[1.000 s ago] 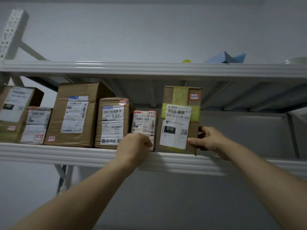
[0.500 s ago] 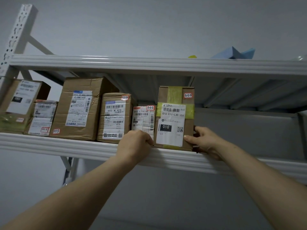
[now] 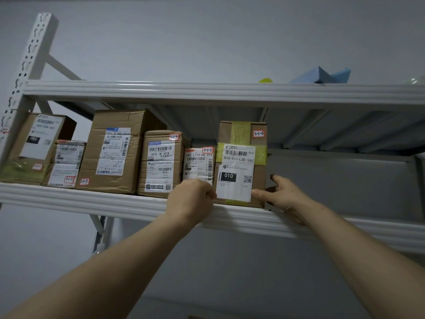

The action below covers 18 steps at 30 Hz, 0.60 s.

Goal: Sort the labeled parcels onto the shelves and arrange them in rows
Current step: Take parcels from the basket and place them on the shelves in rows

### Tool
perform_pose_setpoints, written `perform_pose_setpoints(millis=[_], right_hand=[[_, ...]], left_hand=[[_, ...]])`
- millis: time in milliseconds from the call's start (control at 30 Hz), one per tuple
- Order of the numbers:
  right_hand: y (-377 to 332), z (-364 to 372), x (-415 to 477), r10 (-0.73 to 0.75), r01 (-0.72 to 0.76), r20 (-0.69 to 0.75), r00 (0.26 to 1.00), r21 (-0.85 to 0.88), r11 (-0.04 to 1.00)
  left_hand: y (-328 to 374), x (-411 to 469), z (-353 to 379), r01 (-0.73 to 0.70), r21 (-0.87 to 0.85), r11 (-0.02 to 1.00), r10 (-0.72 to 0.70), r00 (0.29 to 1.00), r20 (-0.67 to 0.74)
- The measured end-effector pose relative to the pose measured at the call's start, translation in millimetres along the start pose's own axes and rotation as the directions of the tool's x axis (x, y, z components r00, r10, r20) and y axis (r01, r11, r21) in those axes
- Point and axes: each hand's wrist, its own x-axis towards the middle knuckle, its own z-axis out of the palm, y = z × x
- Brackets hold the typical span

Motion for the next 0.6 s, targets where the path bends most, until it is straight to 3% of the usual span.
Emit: perform_pose_setpoints(millis=[200, 300, 400, 500, 600], right_hand=[[10, 3, -21, -0.072, 0.091, -0.155, 0.985, 0.116, 0.989], [19, 5, -48, -0.114, 0.133, -0.257, 0.960, 0.058, 0.989], [39, 1, -84, -0.129, 0.132, -0.459, 0.879, -0.026, 0.991], [59, -9, -130, -0.112, 0.066, -0.574, 0.811, -0.100, 0.993], [76, -21, -185, 0.018, -0.132, -0.616, 0.788, -0.141, 0.981]], left_hand=[[20, -20, 0, -0.037, -0.010, 0.999, 0.038, 0.998, 0.045], [30, -34, 4, -0.064, -0.035, 0.997, 0.067, 0.993, 0.099], [42, -50, 10, -0.111, -0.088, 0.990, 0.128, 0.970, 0.206], [56, -72, 22, -0.170, -0.184, 0.968, 0.228, 0.903, 0.365], [77, -102, 38, -0.273, -0.265, 0.925, 0.375, 0.773, 0.512]])
